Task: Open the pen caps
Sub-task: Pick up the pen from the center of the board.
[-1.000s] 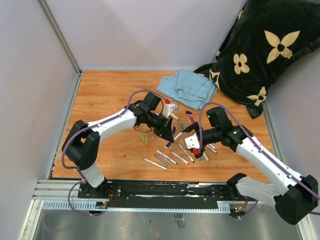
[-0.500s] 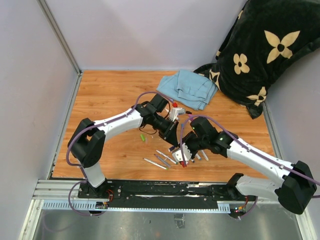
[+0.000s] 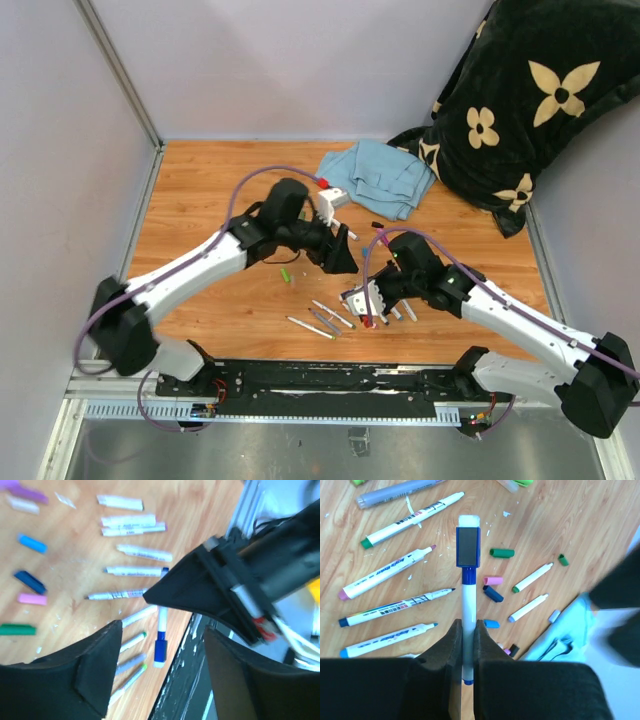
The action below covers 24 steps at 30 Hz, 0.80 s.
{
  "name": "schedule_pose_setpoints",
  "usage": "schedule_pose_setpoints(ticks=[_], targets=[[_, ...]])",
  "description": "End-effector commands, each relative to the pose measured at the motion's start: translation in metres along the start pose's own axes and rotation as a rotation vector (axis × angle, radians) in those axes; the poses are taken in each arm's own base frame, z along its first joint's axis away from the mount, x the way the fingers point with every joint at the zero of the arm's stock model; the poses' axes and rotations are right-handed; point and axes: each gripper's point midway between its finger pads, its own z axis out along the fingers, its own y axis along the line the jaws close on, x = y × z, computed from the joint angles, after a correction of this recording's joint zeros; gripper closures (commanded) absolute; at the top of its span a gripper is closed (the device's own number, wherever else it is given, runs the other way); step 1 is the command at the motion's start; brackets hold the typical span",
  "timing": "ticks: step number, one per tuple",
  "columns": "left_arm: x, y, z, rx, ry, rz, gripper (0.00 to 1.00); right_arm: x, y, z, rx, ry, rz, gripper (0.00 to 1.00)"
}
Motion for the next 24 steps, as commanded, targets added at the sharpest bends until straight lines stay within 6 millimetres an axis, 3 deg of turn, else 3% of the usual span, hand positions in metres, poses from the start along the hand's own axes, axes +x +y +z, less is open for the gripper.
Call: schedule_pose_setpoints(ticks=[1, 5, 9, 12, 16, 20, 24], targets=[[-0.074, -0.029, -0.066, -0.090, -0.499, 0.083, 0.21, -0.016, -0.011, -0.019, 0.037, -0.123, 0.234, 0.99], [-0.071, -0.034, -0.110, -0.099, -0.806, 0.028, 0.01, -0.028, -0.030, -0.038, 0.064, -0.219, 0.471, 0.99], [-0.067, -0.057, -0.137, 0.092, -1.008, -0.098, 0.01, -0.039, -0.049, -0.055, 0.055, -0.335, 0.717, 0.99], [-0.065, -0.060, -0.155, 0.160, -1.132, -0.164, 0.01, -0.048, -0.060, -0.064, 0.004, -0.438, 0.894, 0.99], [-0.064, -0.049, -0.149, 0.080, -1.192, -0.224, 0.01, -0.056, -0.072, -0.064, -0.082, -0.550, 1.096, 0.99], [-0.067, -0.040, -0.134, -0.011, -1.214, -0.280, 0.01, -0.054, -0.075, -0.057, -0.075, -0.572, 1.151, 0.99], [-0.071, -0.034, -0.121, -0.044, -1.229, -0.302, 0.08, -0.052, -0.074, -0.054, -0.065, -0.571, 1.175, 0.99]])
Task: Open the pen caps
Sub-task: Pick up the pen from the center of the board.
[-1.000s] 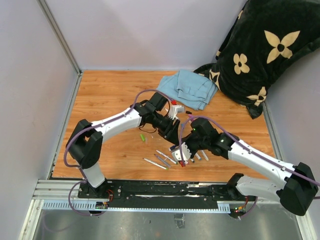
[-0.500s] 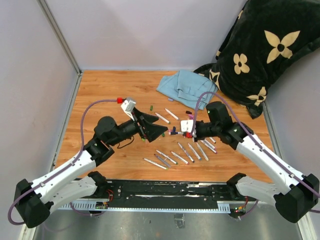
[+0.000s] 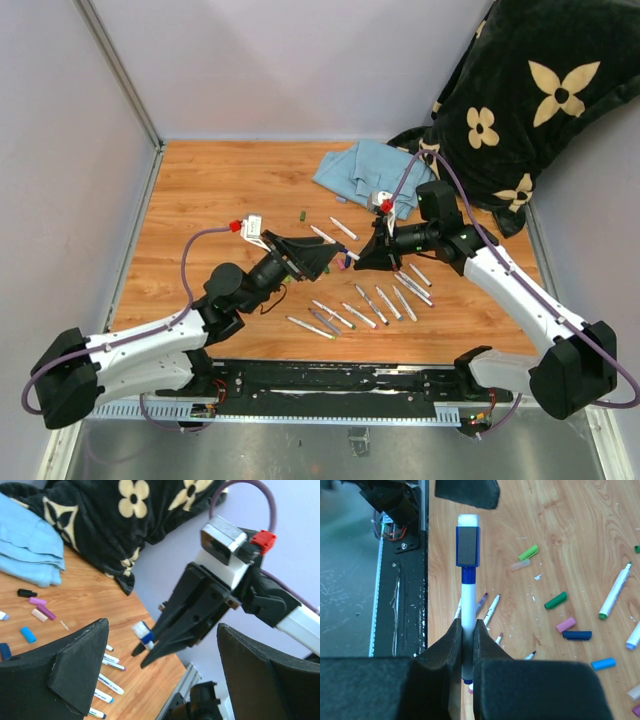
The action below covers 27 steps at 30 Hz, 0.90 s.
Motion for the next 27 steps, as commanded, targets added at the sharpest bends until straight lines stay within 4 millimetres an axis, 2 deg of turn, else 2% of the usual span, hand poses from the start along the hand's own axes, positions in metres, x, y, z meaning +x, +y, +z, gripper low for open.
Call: schedule_pose_setpoints(ticks=[1, 5, 10, 13, 15, 17, 27], targets=[[-0.021, 0.002, 0.017, -0.057, -0.142, -0.014, 0.10, -0.011, 0.006, -0.001, -0.023, -0.059, 0.067, 0.99], [-0.011, 0.010, 0.027, -0.101, -0.135, -0.023, 0.19, -0.008, 0.004, 0.000, -0.018, -0.061, 0.081, 0.99], [-0.003, 0.013, 0.034, -0.111, -0.114, -0.043, 0.40, -0.003, -0.005, 0.002, 0.029, -0.049, 0.095, 0.99], [0.003, 0.016, 0.034, -0.119, -0.100, -0.066, 0.47, -0.001, -0.011, 0.001, 0.069, -0.044, 0.098, 0.99], [0.006, 0.018, 0.035, -0.123, -0.091, -0.081, 0.48, -0.001, -0.013, 0.001, 0.084, -0.045, 0.092, 0.99], [0.009, 0.020, 0.036, -0.128, -0.084, -0.091, 0.54, -0.001, -0.015, 0.000, 0.096, -0.047, 0.088, 0.99], [0.018, 0.021, 0.042, -0.125, -0.061, -0.120, 0.59, -0.001, -0.014, 0.002, 0.107, -0.043, 0.055, 0.99]])
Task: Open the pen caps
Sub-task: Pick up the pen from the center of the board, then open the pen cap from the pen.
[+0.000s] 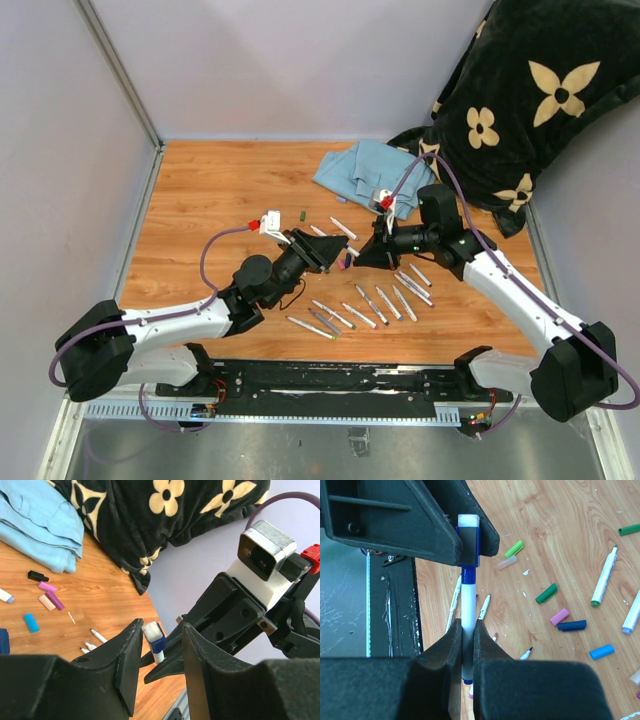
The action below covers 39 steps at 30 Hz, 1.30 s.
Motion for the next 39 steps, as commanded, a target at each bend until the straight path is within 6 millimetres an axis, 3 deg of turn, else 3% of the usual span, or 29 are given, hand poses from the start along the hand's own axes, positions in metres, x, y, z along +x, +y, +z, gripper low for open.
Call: schedule_pose_setpoints(ticks=[1, 7, 13, 15, 18, 22, 25, 32, 36, 39], targets=[[-0.008, -0.017, 0.006, 0.040, -0.033, -0.038, 0.60, -0.006, 0.001, -0.003, 0.021, -0.022, -0.048, 0.99], [-0.009, -0.015, 0.008, 0.027, -0.041, -0.037, 0.71, -0.005, 0.002, -0.002, 0.025, -0.018, -0.073, 0.99], [-0.019, -0.020, 0.010, 0.041, -0.065, -0.043, 0.99, 0.002, 0.001, 0.001, 0.033, 0.001, -0.120, 0.99], [-0.030, -0.020, 0.010, 0.053, -0.084, -0.064, 1.00, 0.006, -0.002, 0.002, 0.037, 0.012, -0.115, 0.99], [-0.069, -0.011, 0.011, 0.035, -0.184, -0.055, 1.00, 0.011, -0.004, 0.005, 0.036, 0.024, -0.097, 0.99], [-0.122, 0.016, 0.014, -0.051, -0.316, -0.043, 1.00, 0.018, -0.009, 0.009, 0.044, 0.029, -0.055, 0.99], [-0.150, 0.034, 0.014, -0.090, -0.393, -0.066, 1.00, 0.028, -0.018, 0.015, 0.057, 0.054, -0.019, 0.99], [-0.170, 0.048, 0.010, -0.129, -0.468, -0.083, 1.00, 0.044, -0.029, 0.029, 0.058, 0.099, 0.044, 1.00], [-0.173, 0.059, 0.005, -0.127, -0.511, -0.142, 1.00, 0.045, -0.018, 0.040, 0.000, 0.105, 0.039, 0.99], [-0.172, 0.053, 0.009, -0.070, -0.505, -0.159, 1.00, 0.040, -0.006, 0.045, -0.038, 0.086, 0.015, 1.00]])
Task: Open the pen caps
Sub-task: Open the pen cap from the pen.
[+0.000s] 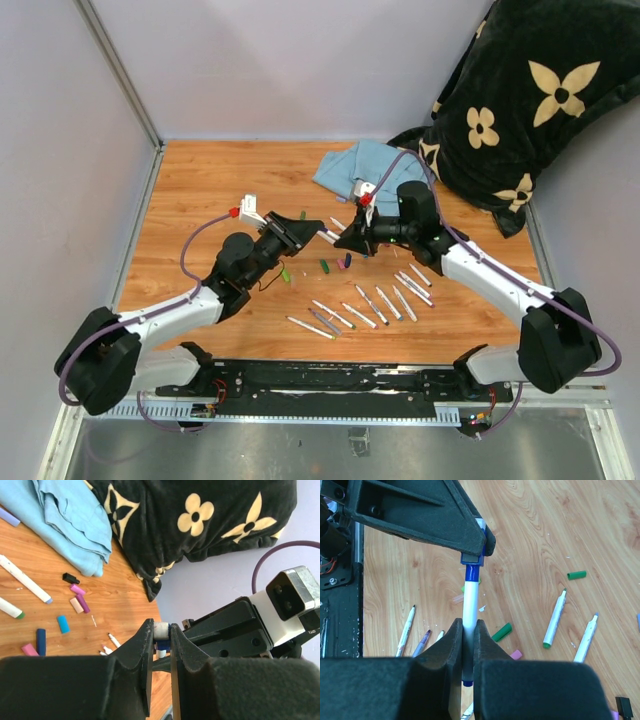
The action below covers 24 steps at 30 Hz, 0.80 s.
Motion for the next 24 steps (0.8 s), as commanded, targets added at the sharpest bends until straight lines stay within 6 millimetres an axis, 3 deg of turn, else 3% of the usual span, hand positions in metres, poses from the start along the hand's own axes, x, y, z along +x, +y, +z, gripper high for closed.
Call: schedule_pose_setpoints(ticks=[1, 4, 7, 9, 17, 20, 24], targets=[[-0.116, -0.025, 0.002, 0.090, -0.472, -0.057, 1.00, 0.047, 0.045, -0.005, -0.125, 0.140, 0.175, 1.00], [-0.097, -0.046, 0.009, 0.191, -0.355, -0.024, 0.98, 0.041, 0.044, -0.007, -0.111, 0.124, 0.156, 1.00], [-0.075, -0.052, 0.015, 0.222, -0.263, -0.038, 0.79, 0.034, 0.044, -0.010, -0.106, 0.107, 0.133, 1.00], [-0.062, -0.052, 0.015, 0.220, -0.235, -0.047, 0.72, 0.031, 0.043, -0.011, -0.097, 0.102, 0.122, 1.00], [-0.037, -0.041, 0.016, 0.188, -0.183, -0.080, 0.63, 0.023, 0.037, -0.019, -0.057, 0.083, 0.095, 0.99], [-0.030, -0.034, 0.014, 0.168, -0.177, -0.084, 0.51, 0.018, 0.031, -0.025, -0.029, 0.067, 0.101, 0.99], [-0.007, -0.022, 0.015, 0.136, -0.128, -0.097, 0.37, 0.012, 0.025, -0.032, -0.007, 0.047, 0.102, 0.99]])
